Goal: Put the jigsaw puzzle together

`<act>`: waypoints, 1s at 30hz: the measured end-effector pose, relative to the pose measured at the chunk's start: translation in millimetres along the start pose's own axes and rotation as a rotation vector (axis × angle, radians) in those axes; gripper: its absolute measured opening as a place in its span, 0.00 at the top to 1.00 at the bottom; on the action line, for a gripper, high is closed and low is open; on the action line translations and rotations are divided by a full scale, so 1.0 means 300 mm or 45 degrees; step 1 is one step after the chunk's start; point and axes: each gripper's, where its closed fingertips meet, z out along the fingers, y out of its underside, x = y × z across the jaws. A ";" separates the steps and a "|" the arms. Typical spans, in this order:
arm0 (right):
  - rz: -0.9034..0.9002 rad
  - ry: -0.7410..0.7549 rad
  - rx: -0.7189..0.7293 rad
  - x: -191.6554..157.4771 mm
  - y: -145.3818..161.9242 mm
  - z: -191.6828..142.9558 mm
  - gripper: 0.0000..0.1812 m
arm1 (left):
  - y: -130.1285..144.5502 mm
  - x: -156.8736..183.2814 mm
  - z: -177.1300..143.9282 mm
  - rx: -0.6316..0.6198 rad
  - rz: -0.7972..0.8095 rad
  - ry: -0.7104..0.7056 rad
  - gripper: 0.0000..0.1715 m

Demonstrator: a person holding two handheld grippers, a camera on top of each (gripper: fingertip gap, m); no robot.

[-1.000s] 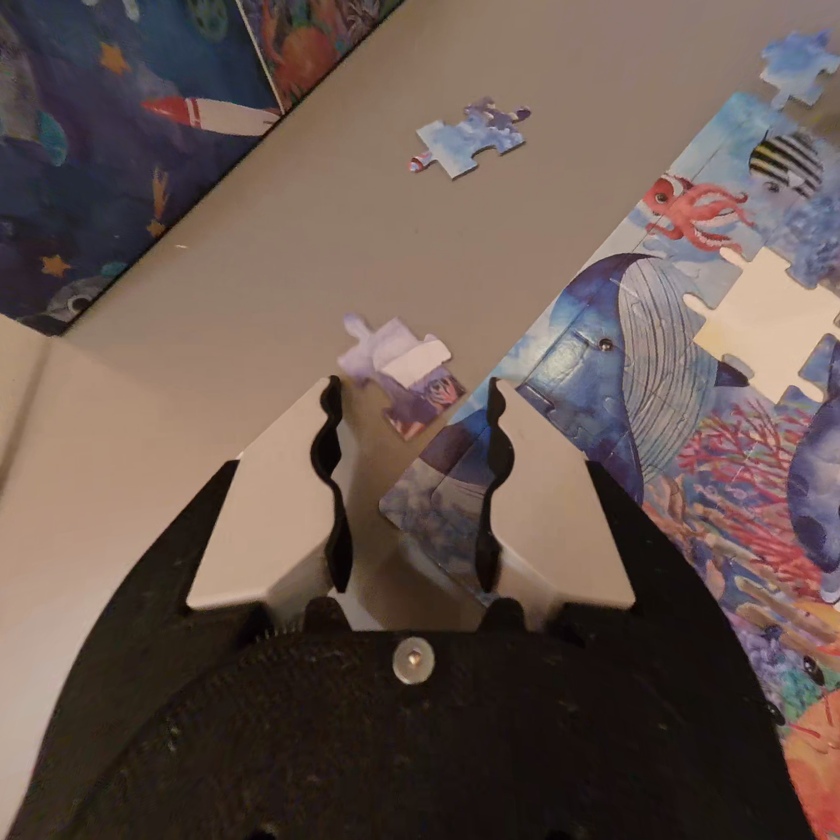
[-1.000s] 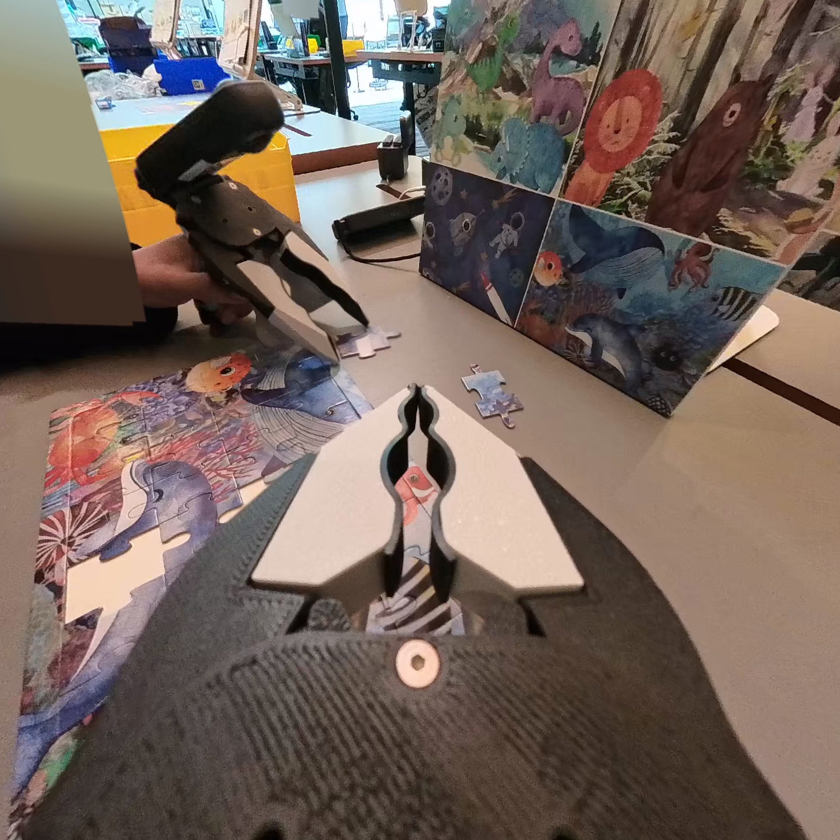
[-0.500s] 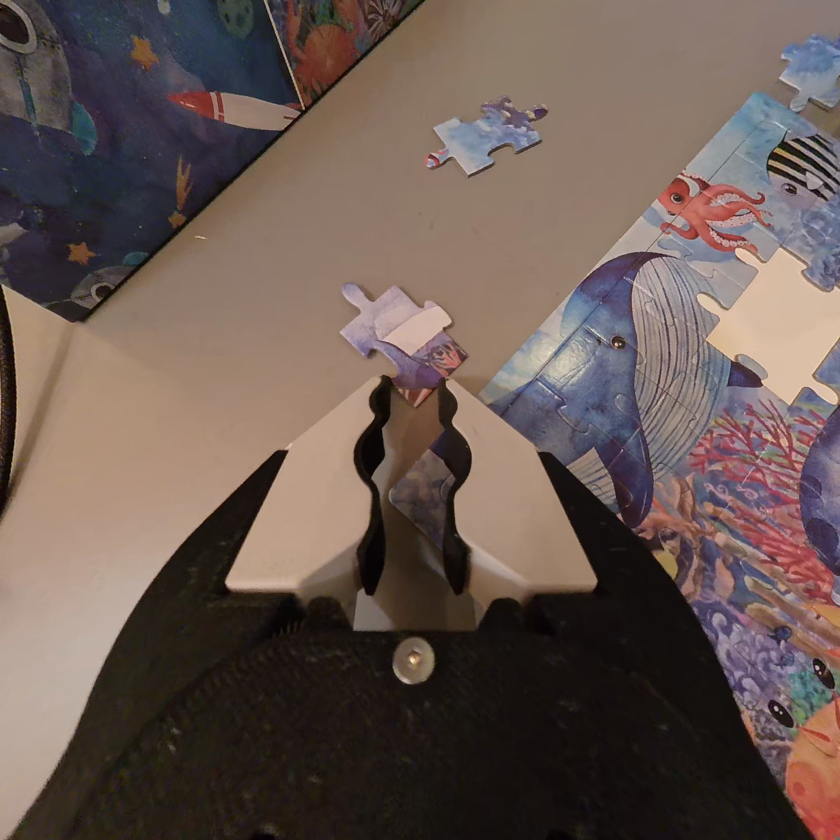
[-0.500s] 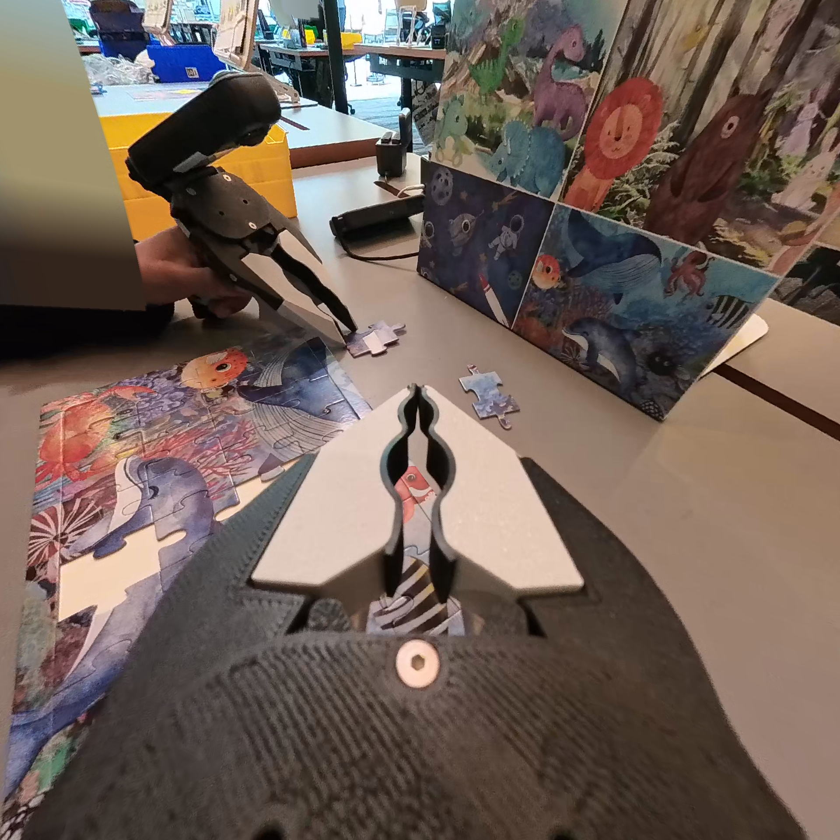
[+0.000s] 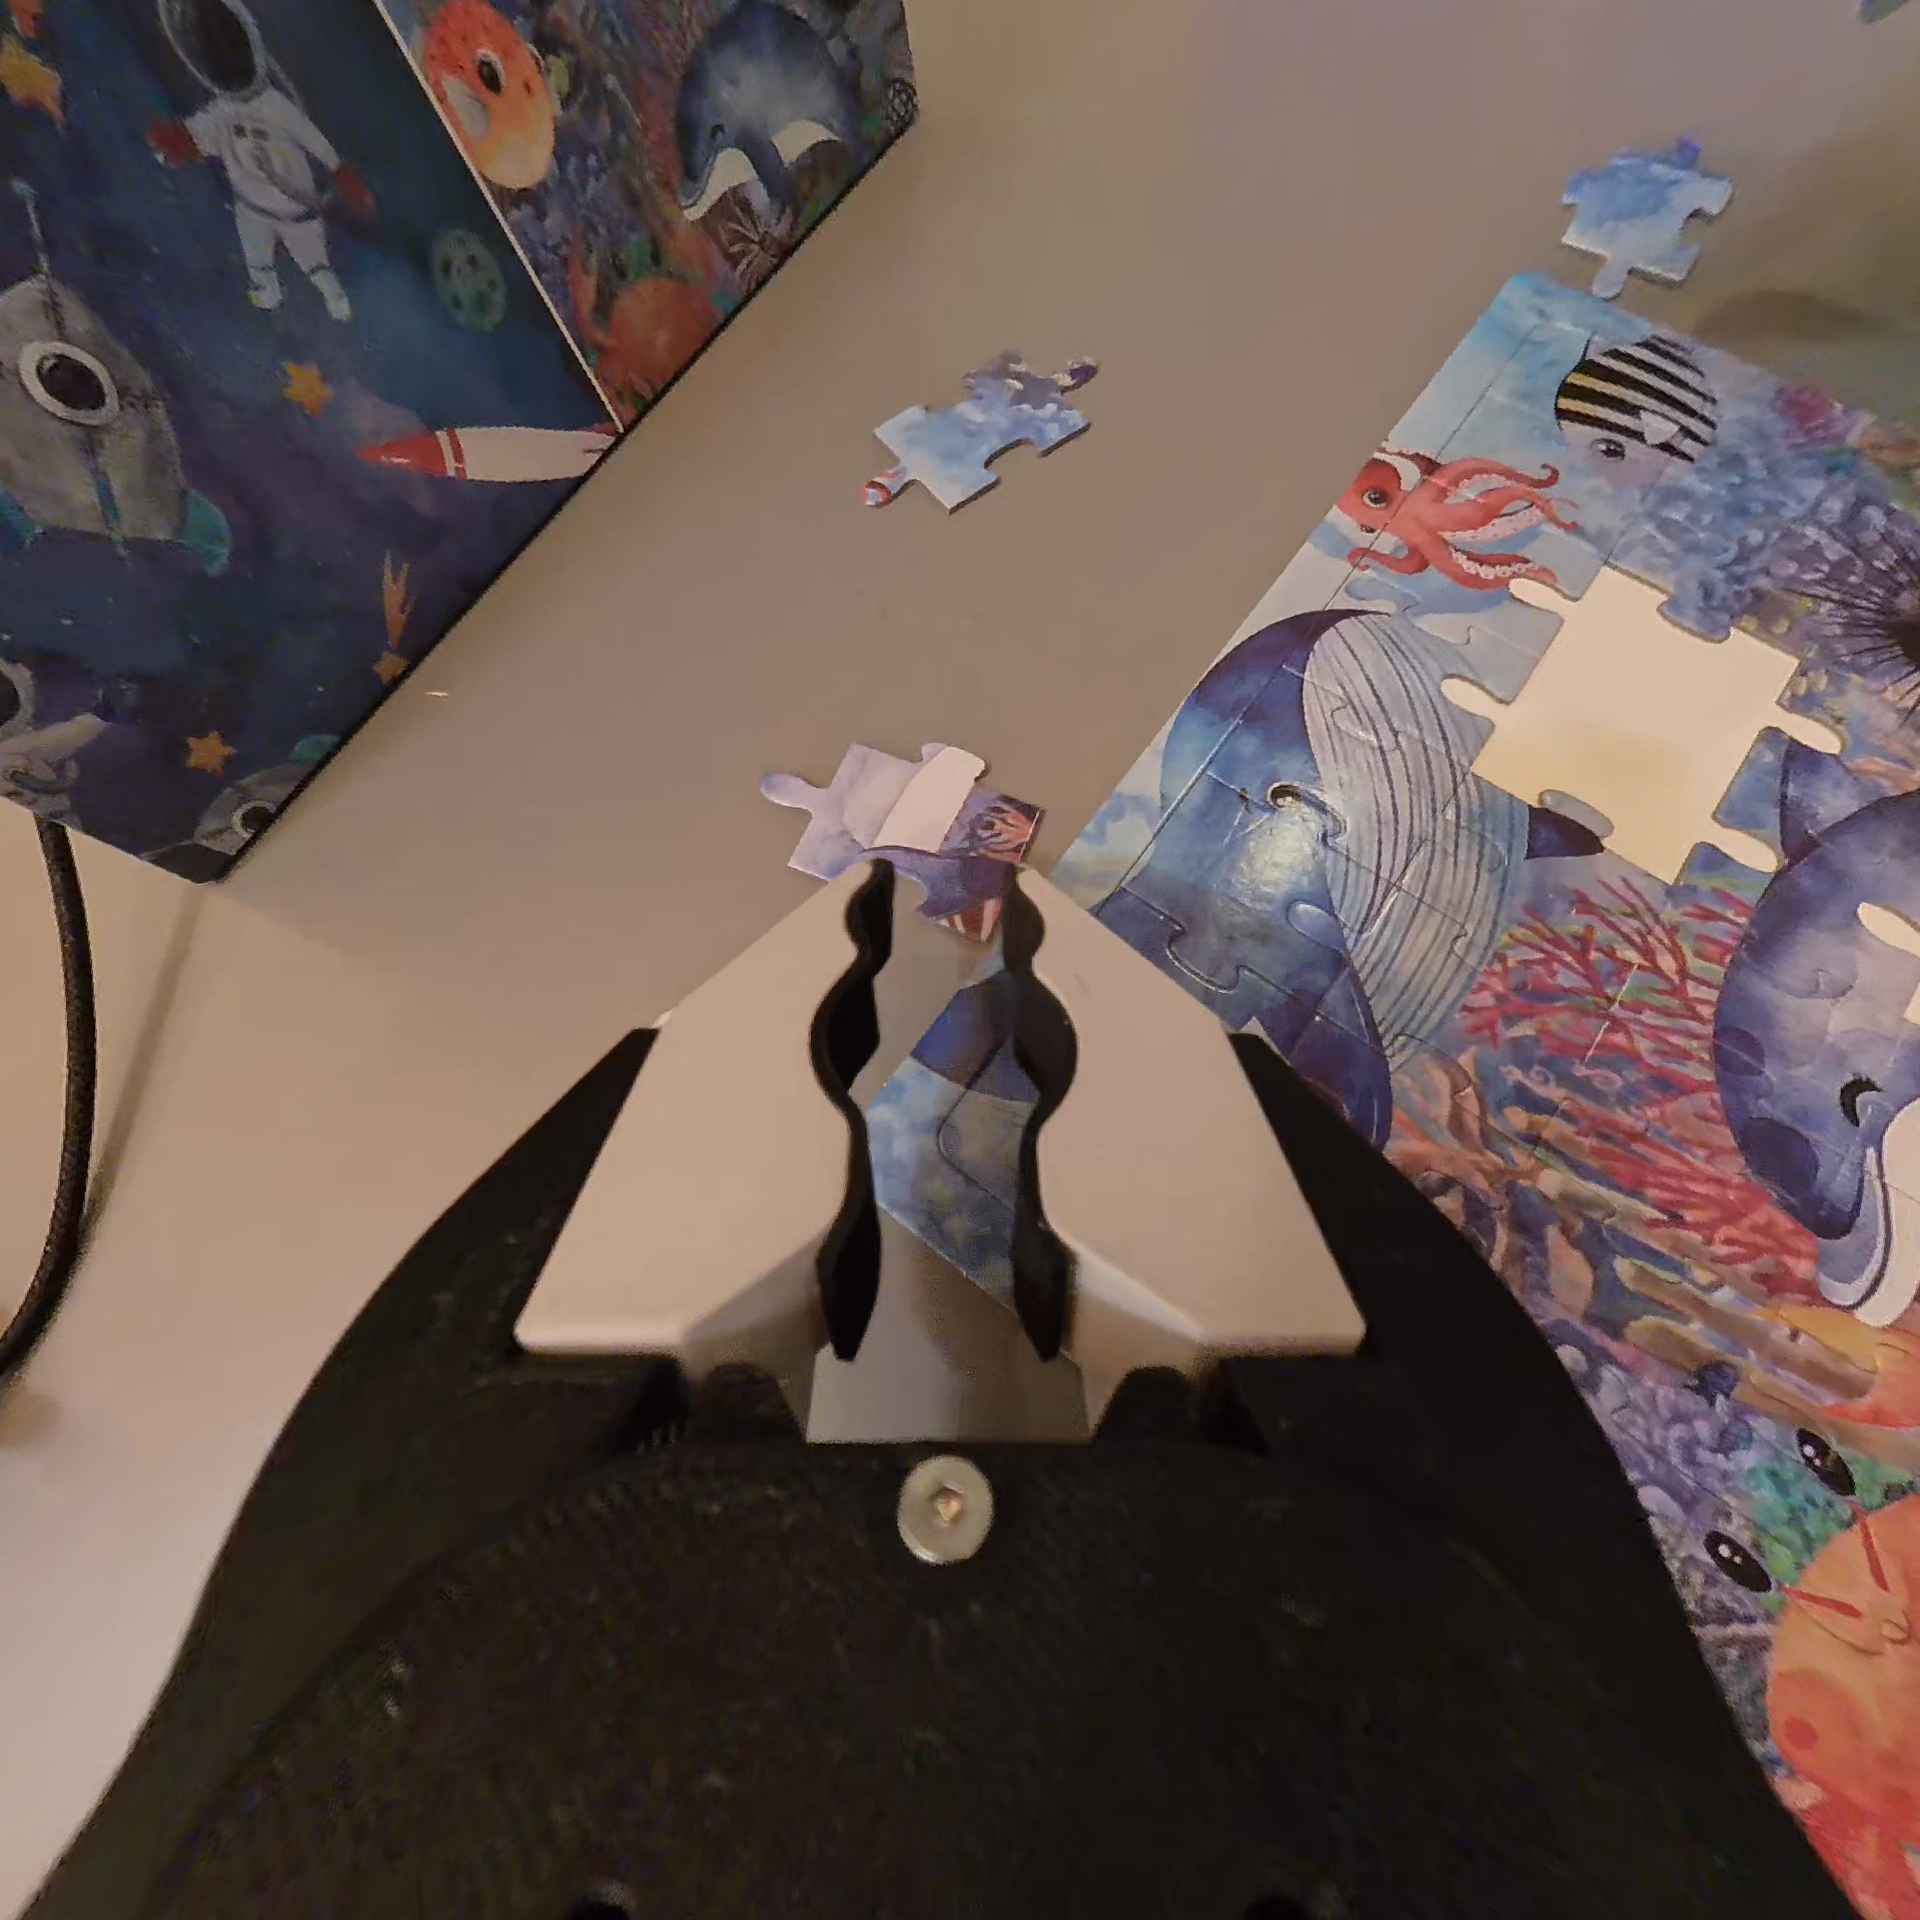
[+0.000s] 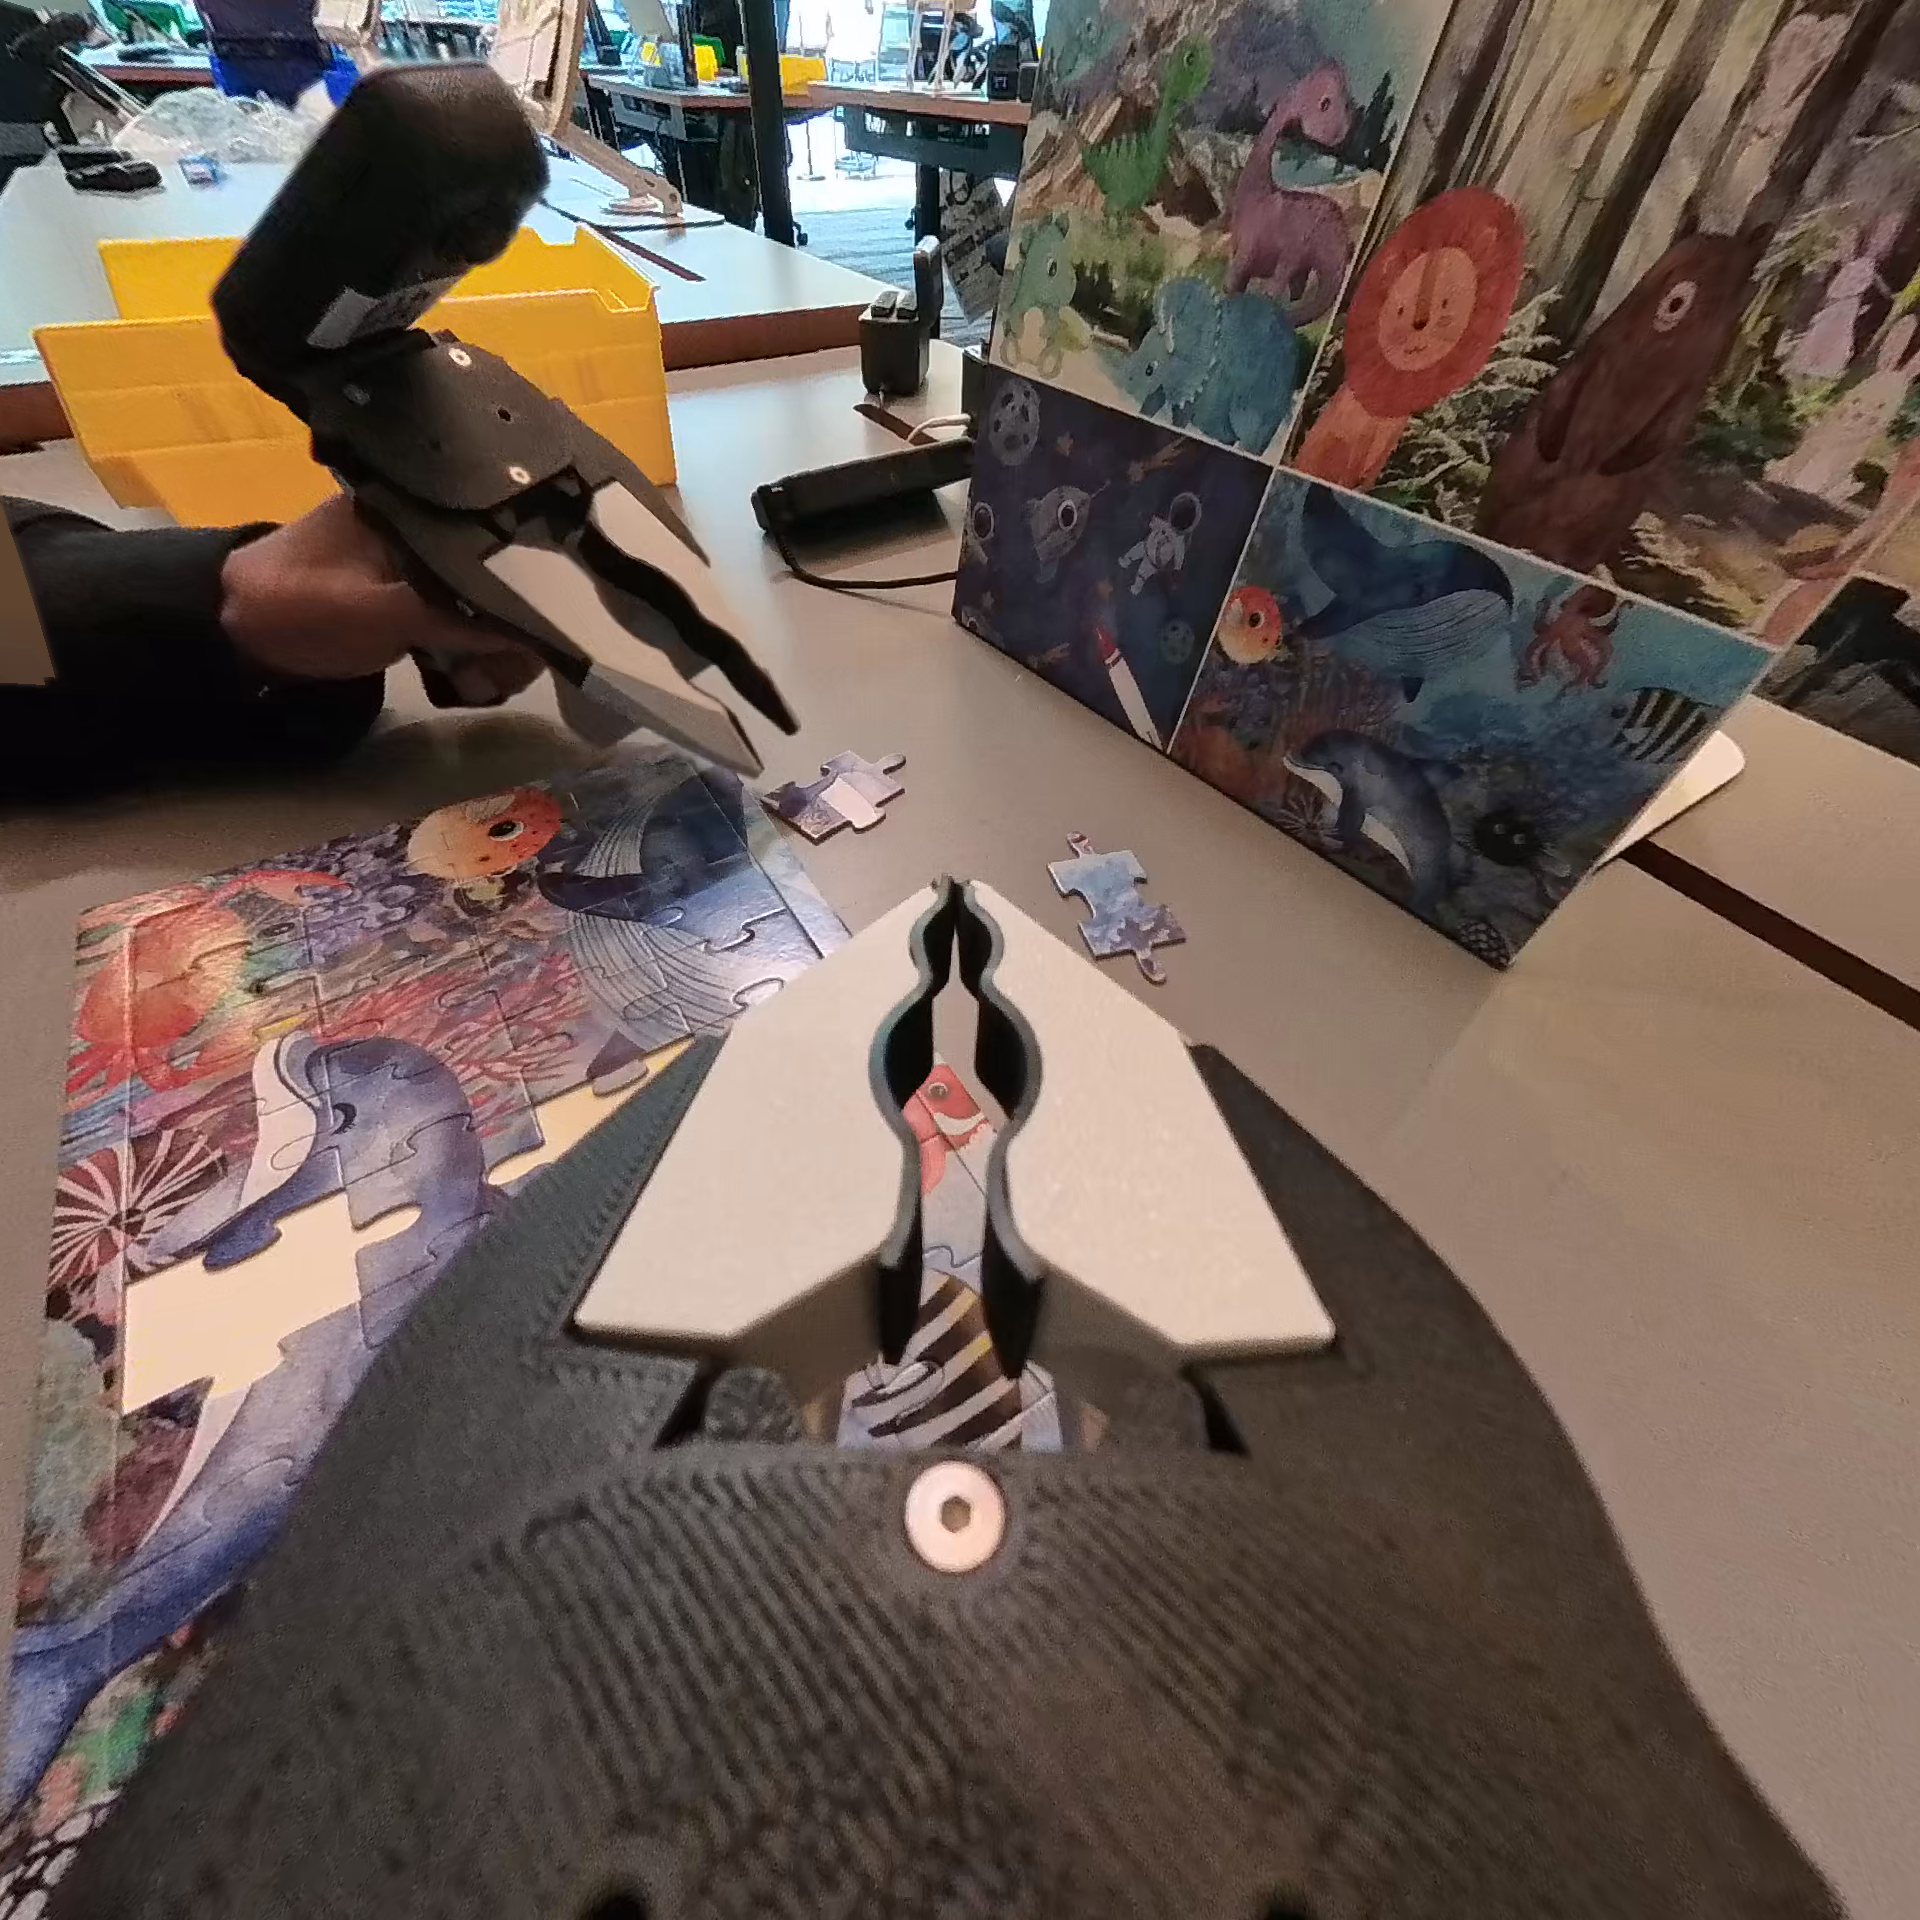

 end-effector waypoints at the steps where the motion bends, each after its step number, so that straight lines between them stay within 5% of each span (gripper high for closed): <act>1: 0.000 0.000 -0.001 0.000 0.000 0.000 1.00 | 0.005 0.001 0.003 -0.003 -0.009 0.011 0.87; 6: -0.010 0.000 -0.002 -0.004 -0.002 0.000 1.00 | 0.018 -0.002 0.007 -0.021 -0.099 0.066 0.77; 11: -0.043 0.017 -0.006 -0.003 -0.007 -0.003 1.00 | 0.020 -0.059 0.027 -0.040 0.015 0.004 0.60; 17: -0.026 0.015 0.010 0.002 -0.012 -0.008 1.00 | 0.019 -0.038 0.078 -0.104 0.142 0.178 0.61; 19: -0.011 0.019 0.017 0.011 -0.011 -0.011 1.00 | 0.021 -0.021 0.087 -0.147 0.140 0.246 0.73; 30: 0.074 -0.019 0.044 0.019 -0.007 -0.011 1.00 | -0.039 -0.011 0.041 -0.028 0.174 0.190 0.73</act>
